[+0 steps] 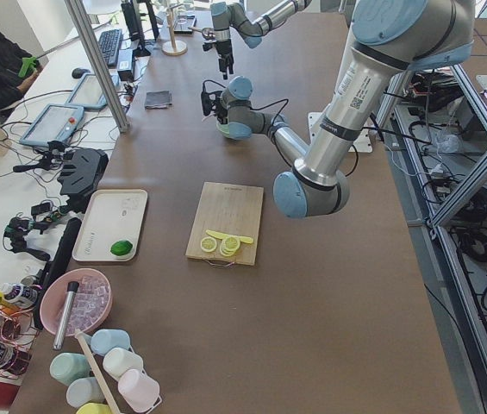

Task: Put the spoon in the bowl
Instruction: 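Lower the spoon into the bowl and open the left gripper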

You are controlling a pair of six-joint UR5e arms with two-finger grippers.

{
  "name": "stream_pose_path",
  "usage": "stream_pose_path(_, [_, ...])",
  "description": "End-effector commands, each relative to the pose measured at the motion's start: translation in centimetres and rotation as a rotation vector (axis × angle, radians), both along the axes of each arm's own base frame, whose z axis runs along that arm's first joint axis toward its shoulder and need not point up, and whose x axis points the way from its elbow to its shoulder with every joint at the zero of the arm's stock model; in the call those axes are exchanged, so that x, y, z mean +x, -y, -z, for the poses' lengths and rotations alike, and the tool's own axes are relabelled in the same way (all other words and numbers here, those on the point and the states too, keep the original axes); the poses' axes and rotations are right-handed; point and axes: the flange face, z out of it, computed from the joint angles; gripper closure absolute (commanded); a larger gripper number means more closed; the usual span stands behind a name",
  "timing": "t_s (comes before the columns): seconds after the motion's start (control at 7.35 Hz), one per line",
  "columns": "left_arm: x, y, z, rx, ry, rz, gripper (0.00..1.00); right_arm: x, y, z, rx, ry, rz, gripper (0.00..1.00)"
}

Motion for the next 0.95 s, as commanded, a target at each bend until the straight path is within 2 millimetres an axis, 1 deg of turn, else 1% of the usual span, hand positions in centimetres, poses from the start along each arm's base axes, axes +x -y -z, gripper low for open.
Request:
stream_pose_path(0.0, [2.0, -0.1, -1.3, -0.011, 0.0, 0.009, 1.0, -0.1, 0.1, -0.2, 0.003, -0.007, -0.005, 0.0])
stream_pose_path(0.14, [4.0, -1.9, -1.1, -0.007, 0.003, -0.002, 1.0, 0.0, 0.1, -0.1, 0.004, -0.006, -0.005, 0.0])
stream_pose_path(0.27, [5.2, -3.3, -1.0, -0.002, 0.004, -0.004, 1.0, 0.1, 0.1, 0.0, 0.005, -0.005, -0.007, 0.0])
stream_pose_path(0.54, [5.3, -3.5, -0.8, -0.001, 0.001, -0.007, 1.0, 0.3, 0.2, -0.1, 0.002, -0.005, -0.011, 0.0])
stream_pose_path(0.68, [5.3, -3.4, -0.9, 0.001, 0.004, -0.007, 0.51, 0.3, 0.2, -0.1, 0.004, -0.005, -0.01, 0.0])
stream_pose_path(0.82, [5.3, -3.6, -1.5, -0.001, 0.012, -0.012, 0.02, 0.3, 0.2, 0.0, 0.005, -0.004, -0.009, 0.0])
